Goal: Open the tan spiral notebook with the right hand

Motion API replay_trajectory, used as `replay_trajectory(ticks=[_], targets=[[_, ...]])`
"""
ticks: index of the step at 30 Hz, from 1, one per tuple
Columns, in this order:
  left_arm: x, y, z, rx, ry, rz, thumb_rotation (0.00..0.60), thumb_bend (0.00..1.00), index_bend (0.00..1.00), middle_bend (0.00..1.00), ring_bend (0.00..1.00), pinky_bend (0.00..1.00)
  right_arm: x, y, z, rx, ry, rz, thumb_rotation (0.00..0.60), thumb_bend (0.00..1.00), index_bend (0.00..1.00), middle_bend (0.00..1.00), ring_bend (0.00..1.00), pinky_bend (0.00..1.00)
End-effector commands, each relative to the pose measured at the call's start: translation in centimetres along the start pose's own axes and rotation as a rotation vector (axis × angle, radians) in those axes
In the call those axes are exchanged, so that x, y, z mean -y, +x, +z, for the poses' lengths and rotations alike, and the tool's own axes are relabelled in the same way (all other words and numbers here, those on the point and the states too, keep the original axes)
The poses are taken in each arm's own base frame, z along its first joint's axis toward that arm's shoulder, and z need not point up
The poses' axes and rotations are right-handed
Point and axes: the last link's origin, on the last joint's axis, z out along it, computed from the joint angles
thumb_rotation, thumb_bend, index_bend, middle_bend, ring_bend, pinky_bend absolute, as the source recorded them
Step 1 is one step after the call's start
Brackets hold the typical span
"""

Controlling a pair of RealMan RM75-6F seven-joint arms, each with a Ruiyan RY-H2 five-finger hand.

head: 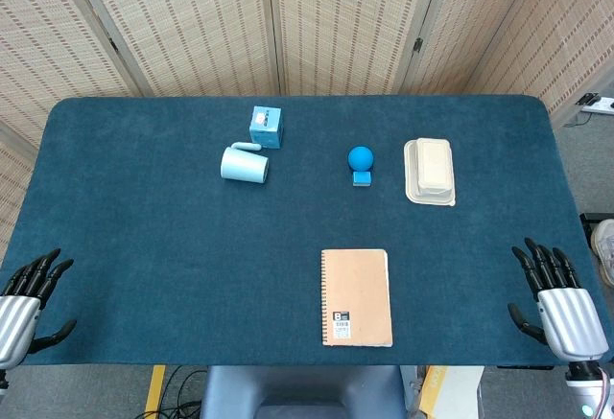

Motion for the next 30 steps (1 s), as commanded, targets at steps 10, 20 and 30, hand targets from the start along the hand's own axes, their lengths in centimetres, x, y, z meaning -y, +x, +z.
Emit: replay_trajectory(ticks=[10, 20, 30], targets=[[0.3, 0.0, 0.5, 0.014, -0.004, -0.032, 0.600, 0.27, 0.09, 0.04, 0.07, 0.14, 1.4, -1.5, 0.6, 0.087, 0.098, 0.040, 0.600, 0.38, 0.00, 0.00, 0.00, 0.00], [2.9, 1.4, 1.7, -0.191, 0.149, -0.009, 0.600, 0.27, 0.07, 0.04, 0.07, 0.14, 4.4, -6.8, 4.7, 0.206, 0.233, 0.116, 0.600, 0.40, 0.00, 0.00, 0.00, 0.00], [4.8, 1.6, 2.0, -0.209, 0.285, 0.002, 0.600, 0.27, 0.08, 0.04, 0.06, 0.14, 8.2, -9.9, 6.2, 0.206, 0.315, 0.034, 0.600, 0.40, 0.00, 0.00, 0.00, 0.00]])
